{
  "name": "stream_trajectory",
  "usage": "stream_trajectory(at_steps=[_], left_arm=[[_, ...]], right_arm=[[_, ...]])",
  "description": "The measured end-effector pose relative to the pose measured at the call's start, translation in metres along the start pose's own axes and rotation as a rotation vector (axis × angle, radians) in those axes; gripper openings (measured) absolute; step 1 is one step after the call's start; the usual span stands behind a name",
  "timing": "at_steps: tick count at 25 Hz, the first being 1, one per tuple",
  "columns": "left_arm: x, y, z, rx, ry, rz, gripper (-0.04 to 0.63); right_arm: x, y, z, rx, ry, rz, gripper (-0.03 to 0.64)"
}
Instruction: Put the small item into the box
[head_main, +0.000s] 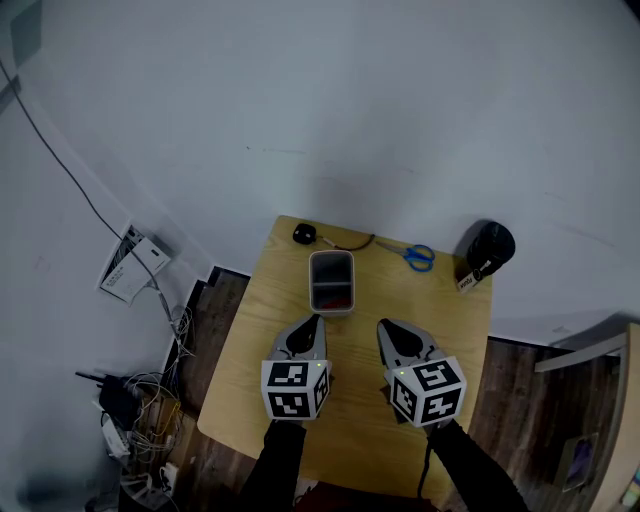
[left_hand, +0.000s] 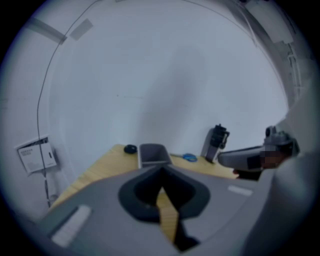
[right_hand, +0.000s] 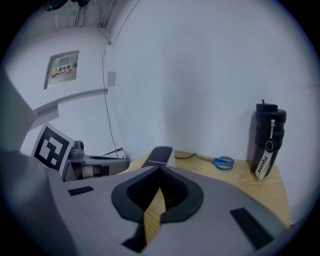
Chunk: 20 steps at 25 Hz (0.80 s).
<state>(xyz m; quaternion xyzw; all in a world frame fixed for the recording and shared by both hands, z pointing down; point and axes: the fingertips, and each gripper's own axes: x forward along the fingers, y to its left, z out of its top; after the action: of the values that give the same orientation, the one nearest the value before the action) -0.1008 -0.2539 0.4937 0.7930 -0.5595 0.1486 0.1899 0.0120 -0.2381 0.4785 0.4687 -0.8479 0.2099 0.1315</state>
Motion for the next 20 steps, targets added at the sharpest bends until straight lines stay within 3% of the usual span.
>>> stream_trajectory(at_steps=[20], left_arm=[[-0.074, 0.005, -0.008, 0.006, -0.037, 0.025, 0.003]], right_arm=[[-0.036, 0.035, 0.008, -0.04, -0.046, 0.043, 0.008]])
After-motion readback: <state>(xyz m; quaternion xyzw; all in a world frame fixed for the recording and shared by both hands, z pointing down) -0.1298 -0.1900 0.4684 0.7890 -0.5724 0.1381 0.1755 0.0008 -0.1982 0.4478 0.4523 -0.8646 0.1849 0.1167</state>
